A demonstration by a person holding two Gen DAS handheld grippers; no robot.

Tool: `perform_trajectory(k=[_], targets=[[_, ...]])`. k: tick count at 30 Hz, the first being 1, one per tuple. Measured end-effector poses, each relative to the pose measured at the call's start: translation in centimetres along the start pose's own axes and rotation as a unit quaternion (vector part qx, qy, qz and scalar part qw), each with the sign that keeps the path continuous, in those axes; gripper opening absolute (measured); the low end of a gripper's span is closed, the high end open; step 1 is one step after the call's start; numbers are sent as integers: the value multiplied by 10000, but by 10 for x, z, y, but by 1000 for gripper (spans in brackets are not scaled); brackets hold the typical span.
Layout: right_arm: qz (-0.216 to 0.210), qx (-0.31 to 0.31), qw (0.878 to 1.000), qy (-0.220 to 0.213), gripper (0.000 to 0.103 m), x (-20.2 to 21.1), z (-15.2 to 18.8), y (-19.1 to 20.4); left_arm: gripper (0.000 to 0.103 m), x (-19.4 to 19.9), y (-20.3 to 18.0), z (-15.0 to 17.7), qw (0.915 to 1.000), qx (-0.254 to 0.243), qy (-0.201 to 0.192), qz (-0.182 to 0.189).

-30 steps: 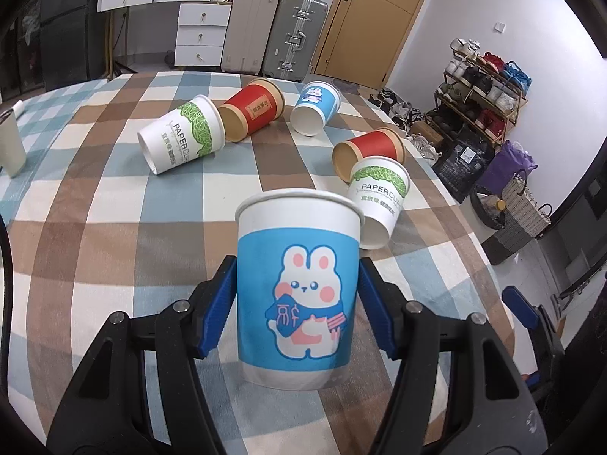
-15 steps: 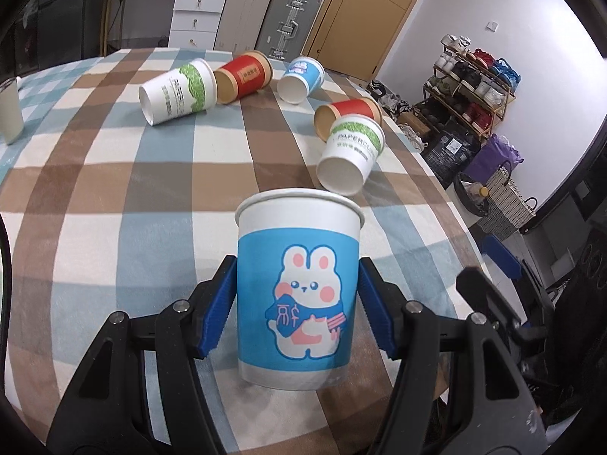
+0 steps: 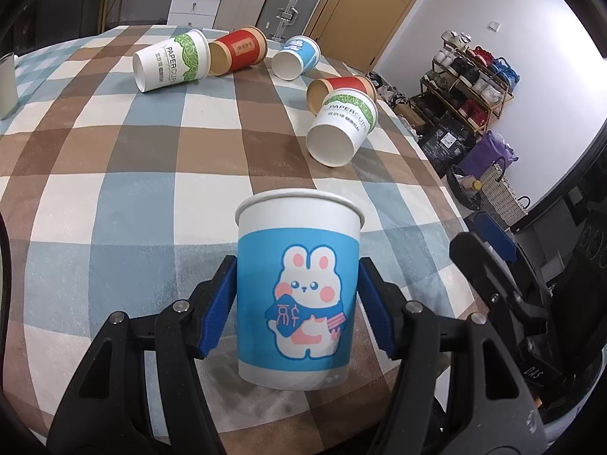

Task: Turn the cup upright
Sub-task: 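Lift the blue bunny cup with the left tool toward the right tool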

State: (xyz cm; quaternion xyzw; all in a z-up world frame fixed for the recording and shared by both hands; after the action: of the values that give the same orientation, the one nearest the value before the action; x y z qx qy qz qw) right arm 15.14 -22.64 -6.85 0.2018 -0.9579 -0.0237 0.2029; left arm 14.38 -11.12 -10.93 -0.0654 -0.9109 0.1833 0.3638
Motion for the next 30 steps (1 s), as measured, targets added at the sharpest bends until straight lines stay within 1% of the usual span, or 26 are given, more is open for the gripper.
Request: perform_trajectory(k=[4, 12, 16, 18, 19, 20, 21, 24, 25, 26, 28, 30], targets=[[-5, -10, 10000, 9, 103, -1, 1, 0, 61, -1, 1, 5, 10000, 68, 50, 21], [-17, 5, 10000, 11, 103, -2, 1, 0, 61, -6, 1, 9, 9999, 47, 112, 15], [-14, -10, 10000, 12, 103, -1, 1, 1, 63, -7, 1, 12, 9998, 24, 191, 26], [-6, 5, 10000, 2, 103, -1, 1, 1, 67, -6, -1, 12, 9998, -10, 206, 44], [-14, 8, 10000, -7, 103, -1, 0, 1, 74, -5, -1, 12, 9998, -43, 197, 46], [-24, 8, 10000, -14, 103, 0, -1, 2, 84, -4, -1, 11, 9998, -66, 177, 39], [-33, 6, 10000, -25, 103, 0, -2, 2, 87, -3, -1, 10, 9998, -88, 152, 7], [-80, -42, 10000, -38, 103, 2, -5, 3, 91, 3, 4, 4, 9998, -159, 46, -65], [-115, -78, 9999, -43, 103, 3, -7, 4, 98, 6, 7, 2, 9998, -178, -1, -99], [-138, -102, 9998, -45, 103, 4, -8, 4, 102, 9, 11, -1, 9997, -187, -66, -132], [-197, -164, 9997, -31, 103, 5, -9, 6, 102, 16, 19, -8, 9993, -201, -250, -188], [-220, -168, 9996, 20, 103, 5, -9, 9, 102, 22, 27, -12, 9989, -232, -343, -208]])
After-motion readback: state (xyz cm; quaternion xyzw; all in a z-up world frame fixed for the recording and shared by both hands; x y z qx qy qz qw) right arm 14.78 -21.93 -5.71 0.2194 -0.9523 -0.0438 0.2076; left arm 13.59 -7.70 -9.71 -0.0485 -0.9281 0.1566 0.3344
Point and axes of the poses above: each gripper's, at about its wrist camera, not at the fingertips, and x roughly against the way its jaws point, y to its left, z to its underside, the point moved 10 cm from there along -x, roughly the way its jaws point, and after that the axes turned 9 degrees about -y, right-handed, at the moved point
